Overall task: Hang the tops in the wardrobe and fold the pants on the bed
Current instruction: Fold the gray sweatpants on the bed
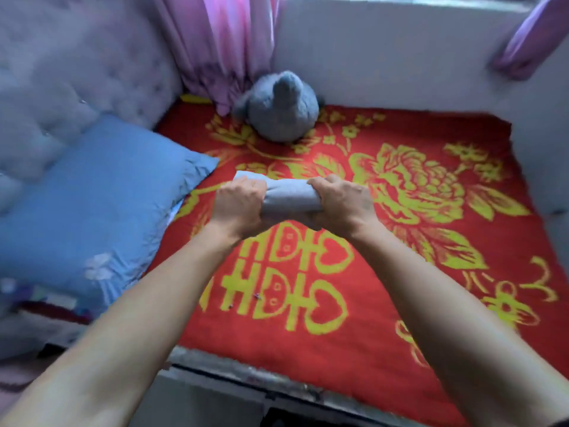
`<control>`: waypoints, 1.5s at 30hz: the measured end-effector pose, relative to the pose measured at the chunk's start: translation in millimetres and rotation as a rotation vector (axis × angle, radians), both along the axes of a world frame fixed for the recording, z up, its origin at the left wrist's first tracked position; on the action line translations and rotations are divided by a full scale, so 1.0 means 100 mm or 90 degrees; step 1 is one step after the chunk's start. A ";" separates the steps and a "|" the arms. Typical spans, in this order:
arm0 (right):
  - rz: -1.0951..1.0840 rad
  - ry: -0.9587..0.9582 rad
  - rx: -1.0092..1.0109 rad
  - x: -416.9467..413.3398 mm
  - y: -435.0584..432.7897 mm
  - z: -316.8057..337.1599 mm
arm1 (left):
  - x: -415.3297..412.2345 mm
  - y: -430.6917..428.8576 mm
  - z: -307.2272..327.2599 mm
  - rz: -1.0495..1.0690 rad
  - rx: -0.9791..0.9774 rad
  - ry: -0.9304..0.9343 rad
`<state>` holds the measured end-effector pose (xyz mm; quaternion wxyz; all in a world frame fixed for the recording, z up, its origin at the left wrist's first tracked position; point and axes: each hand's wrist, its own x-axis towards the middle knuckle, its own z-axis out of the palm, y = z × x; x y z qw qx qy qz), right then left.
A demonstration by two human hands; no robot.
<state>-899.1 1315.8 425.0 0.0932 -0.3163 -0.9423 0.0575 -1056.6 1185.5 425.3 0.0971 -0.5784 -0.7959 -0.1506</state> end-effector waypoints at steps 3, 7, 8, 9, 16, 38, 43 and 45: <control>0.087 0.008 0.073 -0.29 -0.20 0.62 | -0.10 -0.40 0.58 0.076 0.065 0.063; 0.220 0.057 0.144 -0.64 -0.59 1.13 | -0.14 -1.07 1.07 0.229 0.074 0.145; 0.259 0.075 0.157 -0.72 -0.72 1.21 | -0.12 -1.27 1.17 0.273 0.052 0.155; 0.300 0.091 0.168 -0.80 -0.87 1.28 | -0.10 -1.49 1.26 0.319 0.024 0.158; 0.588 0.173 0.180 -1.16 -2.36 1.66 | 0.43 -3.27 1.84 0.600 -0.156 0.239; 0.972 0.612 0.187 -0.37 -7.84 3.87 | 2.75 -8.16 3.99 1.047 -0.204 0.585; 0.946 0.727 0.207 -0.28 -8.88 4.49 | 2.90 -9.13 4.63 1.060 -0.193 0.670; 0.935 0.777 0.199 -0.30 -9.19 4.80 | 2.90 -9.44 4.94 1.053 -0.180 0.710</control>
